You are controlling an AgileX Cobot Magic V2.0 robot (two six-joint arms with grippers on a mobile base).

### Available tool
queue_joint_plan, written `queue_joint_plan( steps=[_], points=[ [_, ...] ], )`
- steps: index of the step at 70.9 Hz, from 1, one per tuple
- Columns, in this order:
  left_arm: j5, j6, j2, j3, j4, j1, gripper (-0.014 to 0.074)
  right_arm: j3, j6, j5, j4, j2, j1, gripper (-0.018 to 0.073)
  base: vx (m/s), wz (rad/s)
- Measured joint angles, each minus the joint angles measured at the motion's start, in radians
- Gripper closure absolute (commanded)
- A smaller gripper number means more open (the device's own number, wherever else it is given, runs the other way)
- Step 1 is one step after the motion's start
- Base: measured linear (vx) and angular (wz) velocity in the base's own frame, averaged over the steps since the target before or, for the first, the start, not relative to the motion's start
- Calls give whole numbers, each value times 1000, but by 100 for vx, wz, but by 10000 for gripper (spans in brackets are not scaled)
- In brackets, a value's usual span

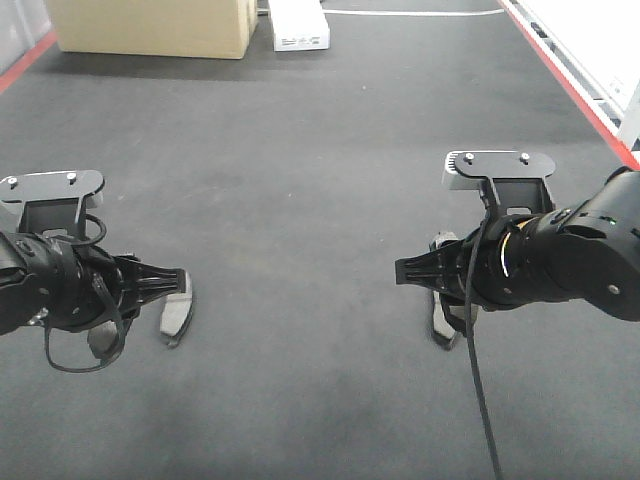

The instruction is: Move and align brake pads A on conveyor

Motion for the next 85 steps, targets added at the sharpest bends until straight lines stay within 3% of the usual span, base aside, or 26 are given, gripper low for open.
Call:
queue_joint_plan(
  steps=[85],
  points=[
    [-1,0,0,0,0,0,493,0,0,0,0,0,0,565,4,-2]
  ],
)
